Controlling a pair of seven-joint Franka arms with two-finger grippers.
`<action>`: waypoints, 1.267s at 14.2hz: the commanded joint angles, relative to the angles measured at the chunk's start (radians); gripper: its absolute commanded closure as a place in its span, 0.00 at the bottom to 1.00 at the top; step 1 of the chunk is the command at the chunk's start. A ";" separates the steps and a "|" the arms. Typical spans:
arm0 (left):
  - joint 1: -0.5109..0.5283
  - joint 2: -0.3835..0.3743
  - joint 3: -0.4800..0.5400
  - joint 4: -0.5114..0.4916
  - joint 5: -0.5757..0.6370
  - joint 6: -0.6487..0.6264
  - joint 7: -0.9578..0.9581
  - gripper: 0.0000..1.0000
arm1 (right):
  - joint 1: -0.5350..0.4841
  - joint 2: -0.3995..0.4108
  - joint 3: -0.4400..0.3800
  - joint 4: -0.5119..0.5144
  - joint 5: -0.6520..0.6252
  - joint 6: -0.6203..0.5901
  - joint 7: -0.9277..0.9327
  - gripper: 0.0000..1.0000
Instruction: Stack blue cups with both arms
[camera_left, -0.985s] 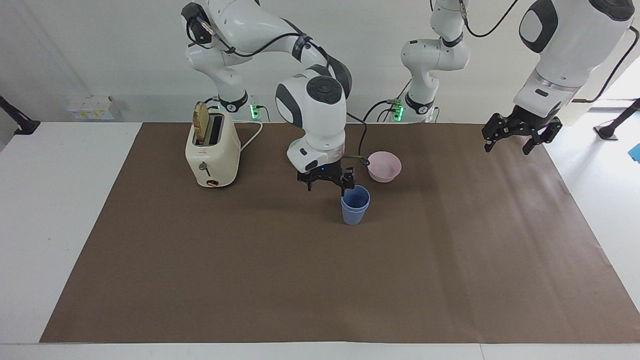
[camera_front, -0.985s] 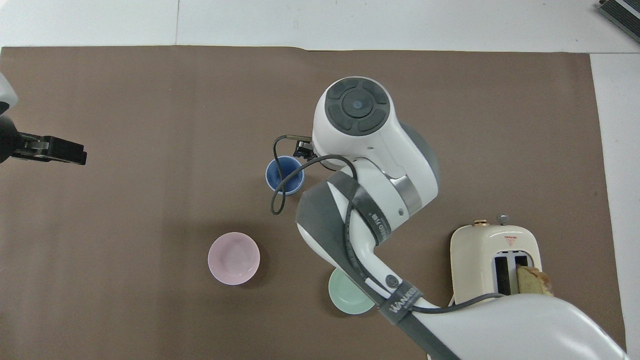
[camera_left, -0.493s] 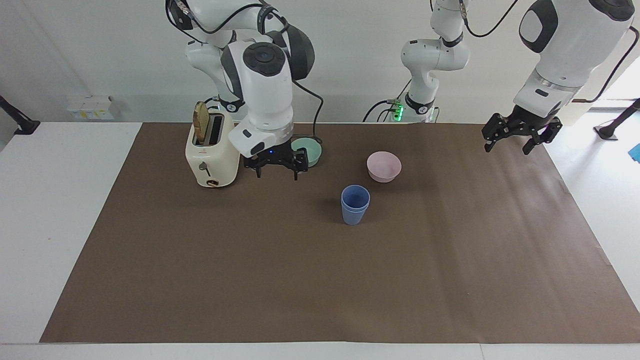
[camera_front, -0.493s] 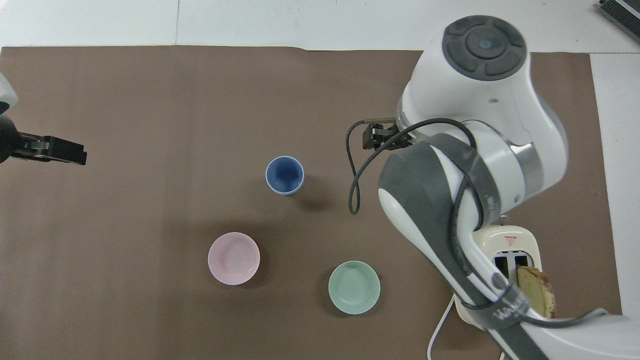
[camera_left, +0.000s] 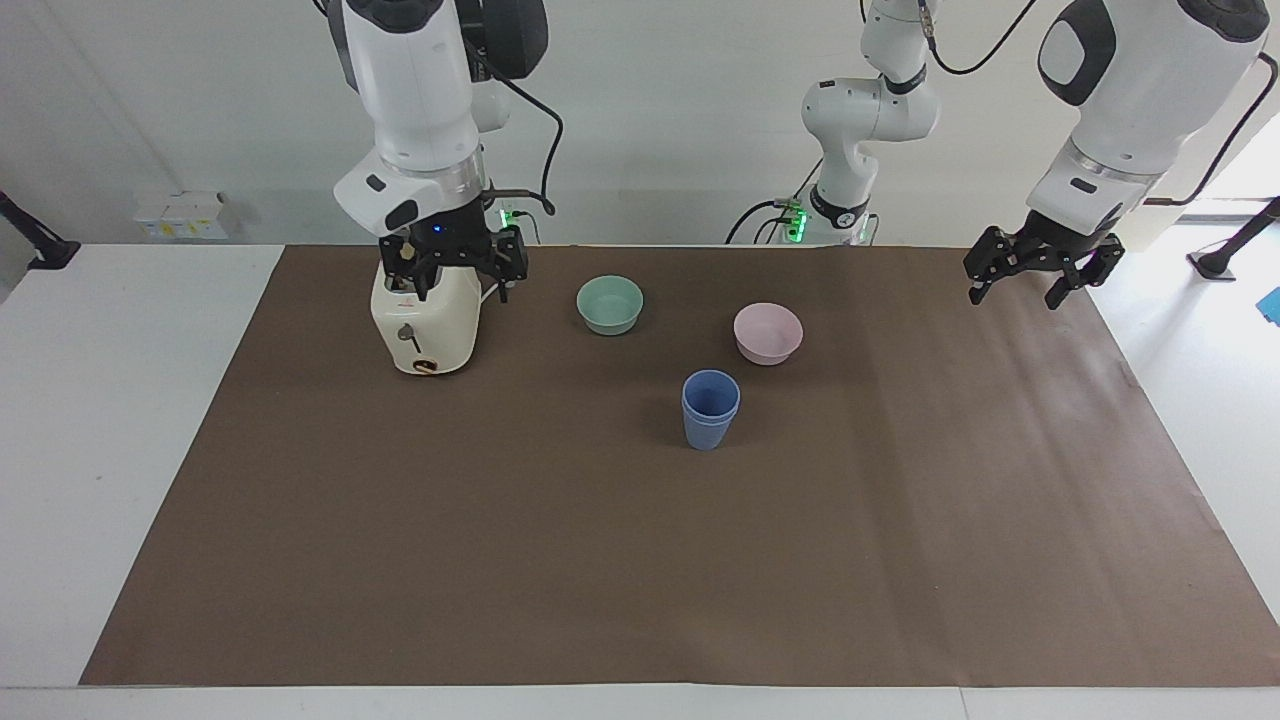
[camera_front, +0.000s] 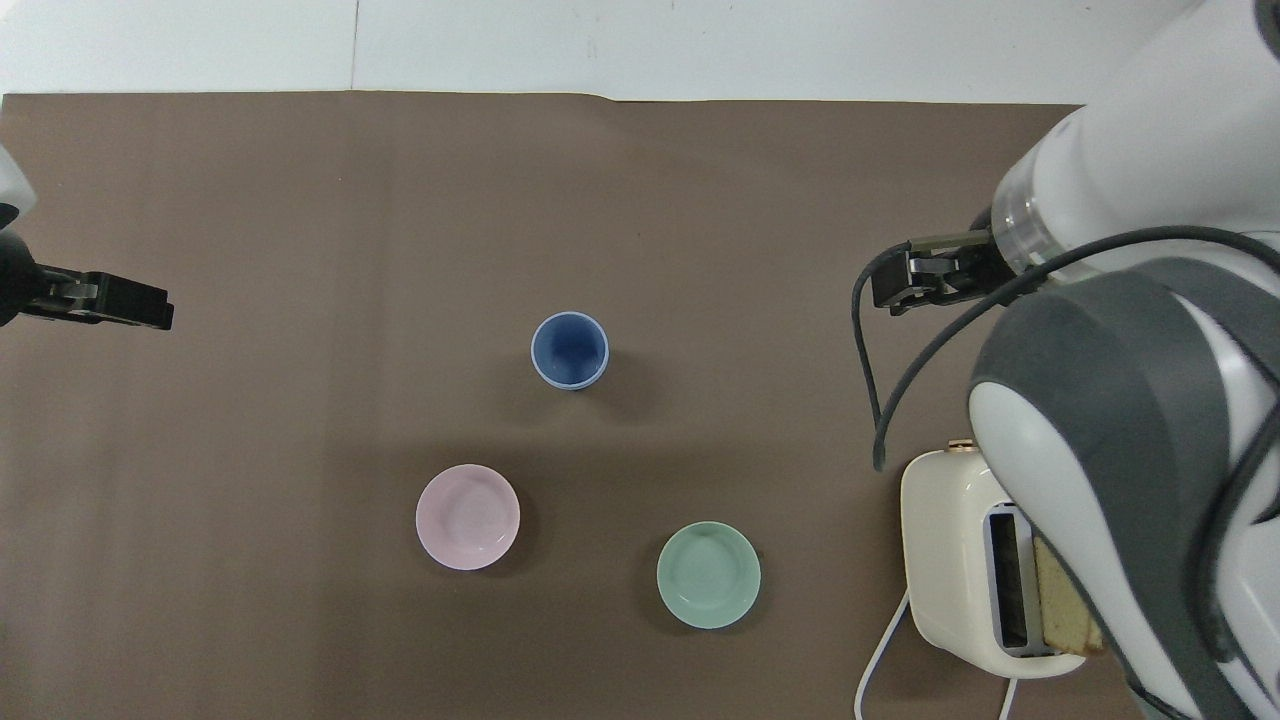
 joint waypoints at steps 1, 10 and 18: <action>0.013 0.002 -0.008 0.015 0.014 -0.013 0.011 0.00 | -0.091 -0.050 0.004 -0.032 0.069 -0.005 -0.062 0.00; 0.013 0.002 -0.008 0.015 0.014 -0.013 0.011 0.00 | -0.183 -0.181 0.004 -0.259 0.076 0.077 -0.140 0.00; 0.013 0.002 -0.008 0.015 0.014 -0.013 0.011 0.00 | -0.248 -0.198 0.001 -0.297 0.073 0.128 -0.183 0.00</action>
